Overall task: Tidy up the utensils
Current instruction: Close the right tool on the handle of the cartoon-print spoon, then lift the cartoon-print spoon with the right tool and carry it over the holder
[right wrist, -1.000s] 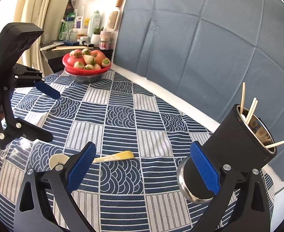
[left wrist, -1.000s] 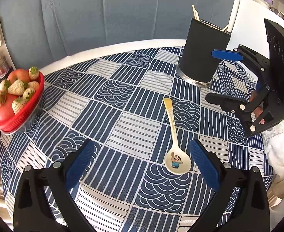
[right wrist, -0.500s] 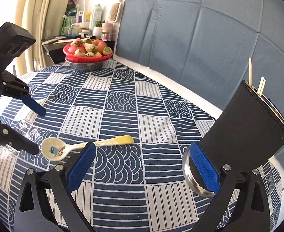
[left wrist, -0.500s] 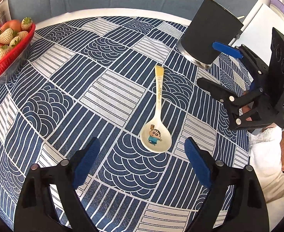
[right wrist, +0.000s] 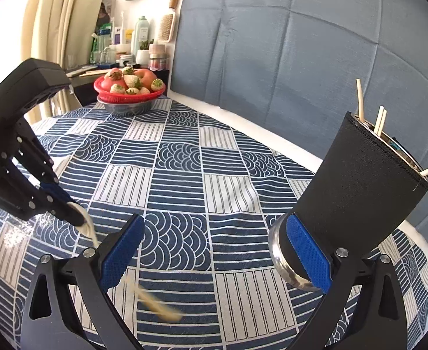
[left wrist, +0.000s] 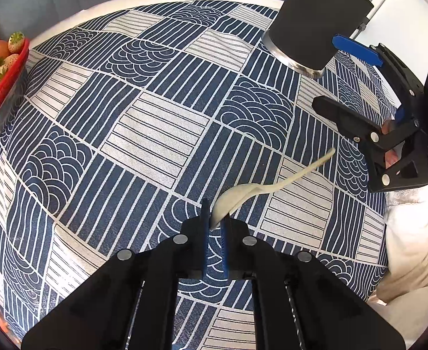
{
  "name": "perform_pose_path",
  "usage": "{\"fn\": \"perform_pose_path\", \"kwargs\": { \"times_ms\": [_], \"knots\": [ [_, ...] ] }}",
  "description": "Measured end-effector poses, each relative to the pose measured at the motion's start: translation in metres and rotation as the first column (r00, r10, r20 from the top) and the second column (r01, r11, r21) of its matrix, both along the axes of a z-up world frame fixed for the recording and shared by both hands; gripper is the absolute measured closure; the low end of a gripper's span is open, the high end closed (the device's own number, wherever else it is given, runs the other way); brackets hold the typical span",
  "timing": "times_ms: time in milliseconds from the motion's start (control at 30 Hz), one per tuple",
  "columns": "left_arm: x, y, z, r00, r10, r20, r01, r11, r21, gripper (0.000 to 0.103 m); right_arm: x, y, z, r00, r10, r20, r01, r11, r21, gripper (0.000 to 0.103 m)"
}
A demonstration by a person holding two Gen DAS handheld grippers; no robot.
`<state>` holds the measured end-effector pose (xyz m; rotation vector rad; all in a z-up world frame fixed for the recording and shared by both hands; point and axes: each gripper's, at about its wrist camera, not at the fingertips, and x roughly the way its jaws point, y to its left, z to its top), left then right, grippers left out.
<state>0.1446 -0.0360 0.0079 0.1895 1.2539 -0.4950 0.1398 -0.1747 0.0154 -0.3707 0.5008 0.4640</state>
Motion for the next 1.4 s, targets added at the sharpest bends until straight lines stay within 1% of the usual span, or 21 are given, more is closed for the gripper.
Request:
{"fn": "perform_pose_path", "kwargs": {
  "times_ms": [33,100,167,267,333,400,467,600,633,667,700,733,767,800,900,967,1167,1400],
  "knots": [
    [-0.001,-0.001,0.000,1.000,-0.008,0.006,0.008,1.000,0.016,0.097,-0.001,0.002,-0.001,1.000,0.005,0.000,-0.005,1.000,-0.007,0.009],
    [-0.003,0.000,0.000,1.000,-0.017,0.012,0.017,1.000,0.025,0.097,-0.001,0.004,-0.003,1.000,0.018,-0.007,-0.018,1.000,-0.016,0.009],
    [-0.005,0.001,0.001,0.999,-0.025,0.041,0.022,0.998,0.060,0.097,-0.003,0.006,-0.005,0.999,0.035,-0.017,-0.035,0.999,-0.023,0.009],
    [-0.005,0.004,0.003,0.997,-0.042,0.063,0.037,0.996,0.076,0.097,-0.010,0.011,-0.007,0.993,0.110,-0.040,-0.111,0.994,-0.020,0.009],
    [-0.005,0.003,0.004,0.995,-0.059,0.082,0.050,0.994,0.100,0.097,-0.018,0.019,-0.009,0.988,0.152,-0.034,-0.153,0.987,-0.046,0.009],
    [-0.004,0.002,0.006,0.994,-0.068,0.082,0.059,0.993,0.105,0.097,-0.022,0.028,-0.013,0.980,0.196,-0.044,-0.199,0.977,-0.071,0.009],
    [-0.004,0.001,0.008,0.992,-0.079,0.098,0.067,0.990,0.126,0.097,-0.027,0.037,-0.018,0.971,0.232,-0.053,-0.237,0.966,-0.104,0.009],
    [-0.004,-0.001,0.014,0.989,-0.094,0.113,0.078,0.987,0.138,0.097,-0.030,0.053,-0.028,0.966,0.254,-0.058,-0.260,0.949,-0.180,0.011],
    [-0.004,-0.001,0.015,0.988,-0.097,0.116,0.081,0.987,0.139,0.097,-0.030,0.055,-0.029,0.965,0.253,-0.063,-0.261,0.945,-0.197,0.025],
    [-0.005,-0.001,0.017,0.988,-0.100,0.120,0.083,0.987,0.137,0.097,-0.030,0.058,-0.031,0.965,0.252,-0.068,-0.261,0.939,-0.224,0.065],
    [-0.006,-0.002,0.019,0.986,-0.103,0.128,0.085,0.987,0.140,0.097,-0.030,0.061,-0.035,0.959,0.266,-0.099,-0.282,0.925,-0.255,0.080],
    [-0.006,-0.002,0.020,0.985,-0.109,0.136,0.088,0.985,0.150,0.097,-0.030,0.064,-0.039,0.960,0.260,-0.107,-0.280,0.916,-0.288,0.084],
    [-0.007,-0.004,0.021,0.983,-0.115,0.146,0.091,0.983,0.162,0.097,-0.031,0.065,-0.039,0.962,0.259,-0.091,-0.274,0.912,-0.306,0.085],
    [-0.007,-0.004,0.022,0.980,-0.119,0.159,0.091,0.980,0.175,0.097,-0.033,0.065,-0.038,0.958,0.269,-0.096,-0.286,0.911,-0.297,0.086],
    [-0.007,-0.002,0.030,0.978,-0.120,0.170,0.092,0.982,0.164,0.097,-0.036,0.062,-0.033,0.954,0.284,-0.094,-0.299,0.913,-0.277,0.087],
    [-0.008,-0.003,0.035,0.974,-0.131,0.187,0.099,0.980,0.172,0.097,-0.036,0.062,-0.030,0.954,0.284,-0.095,-0.299,0.917,-0.263,0.088],
    [-0.006,-0.009,0.053,0.960,-0.170,0.225,0.129,0.974,0.185,0.097,-0.033,0.063,-0.018,0.960,0.261,-0.102,-0.279,0.923,-0.265,0.089],
    [-0.001,-0.013,0.080,0.938,-0.197,0.285,0.156,0.975,0.160,0.097,-0.027,0.057,0.006,0.971,0.231,-0.064,-0.240,0.934,-0.263,0.089]
  ]
}}
